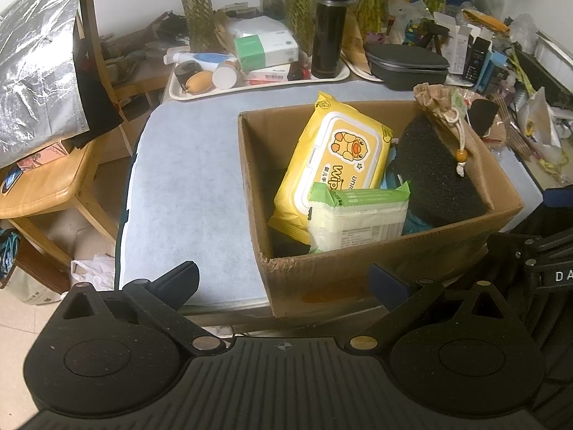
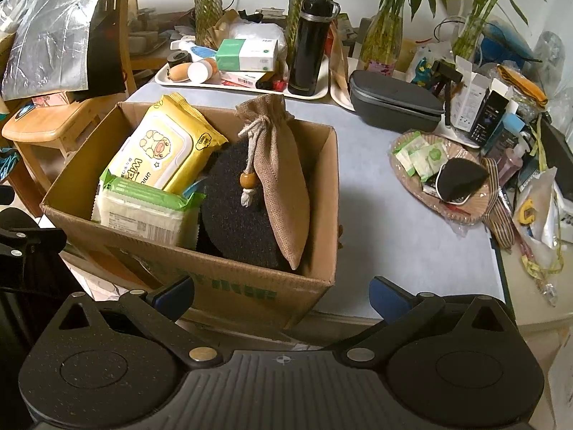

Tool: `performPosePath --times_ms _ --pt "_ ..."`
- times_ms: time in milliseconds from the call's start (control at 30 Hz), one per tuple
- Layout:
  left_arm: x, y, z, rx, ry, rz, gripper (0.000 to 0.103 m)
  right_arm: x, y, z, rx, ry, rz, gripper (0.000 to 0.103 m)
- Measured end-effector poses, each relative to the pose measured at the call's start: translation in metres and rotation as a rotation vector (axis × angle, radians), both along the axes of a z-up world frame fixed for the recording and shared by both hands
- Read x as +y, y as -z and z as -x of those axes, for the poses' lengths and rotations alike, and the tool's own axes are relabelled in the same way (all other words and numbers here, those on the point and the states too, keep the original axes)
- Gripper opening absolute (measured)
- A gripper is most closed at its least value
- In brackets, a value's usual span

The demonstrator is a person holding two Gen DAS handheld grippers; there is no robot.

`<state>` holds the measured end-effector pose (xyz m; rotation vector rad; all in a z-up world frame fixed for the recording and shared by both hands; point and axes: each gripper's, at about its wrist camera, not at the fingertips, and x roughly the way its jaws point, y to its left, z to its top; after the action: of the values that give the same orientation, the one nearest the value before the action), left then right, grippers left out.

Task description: Organize soft objects

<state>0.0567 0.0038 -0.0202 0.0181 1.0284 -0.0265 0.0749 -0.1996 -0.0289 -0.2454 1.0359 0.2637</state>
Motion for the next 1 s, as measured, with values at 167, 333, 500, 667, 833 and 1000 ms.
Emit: performPosePath --times_ms 167,333,500,667,833,1000 --pt "0.0 0.0001 -0.0006 0.0 0.001 0.0 0.103 -0.0007 0.0011 -0.0007 0.002 -0.001 0.0 0.103" --pt "-0.0003 0.0001 -0.0004 0.001 0.003 0.0 0.103 -0.0009 0.0012 -0.0005 0.001 0.002 0.0 0.103" --pt "-0.0005 0.0005 -0.0005 0.002 0.003 -0.001 0.103 -0.0009 0.0011 -0.0005 0.002 0.002 0.001 0.103" --pt "-0.0008 0.0005 -0.0004 0.002 0.003 -0.001 0.103 -0.0011 0.001 -0.0009 0.001 0.002 0.001 0.103" --pt "-0.0006 0.0004 -0.0005 0.003 0.004 -0.001 0.103 -0.0013 0.0008 -0.0012 0.002 0.0 -0.001 0.103" --pt "-0.0007 0.0009 -0.0005 0.003 0.003 -0.001 0.103 -0.0014 0.0012 -0.0008 0.002 0.002 0.0 0.103"
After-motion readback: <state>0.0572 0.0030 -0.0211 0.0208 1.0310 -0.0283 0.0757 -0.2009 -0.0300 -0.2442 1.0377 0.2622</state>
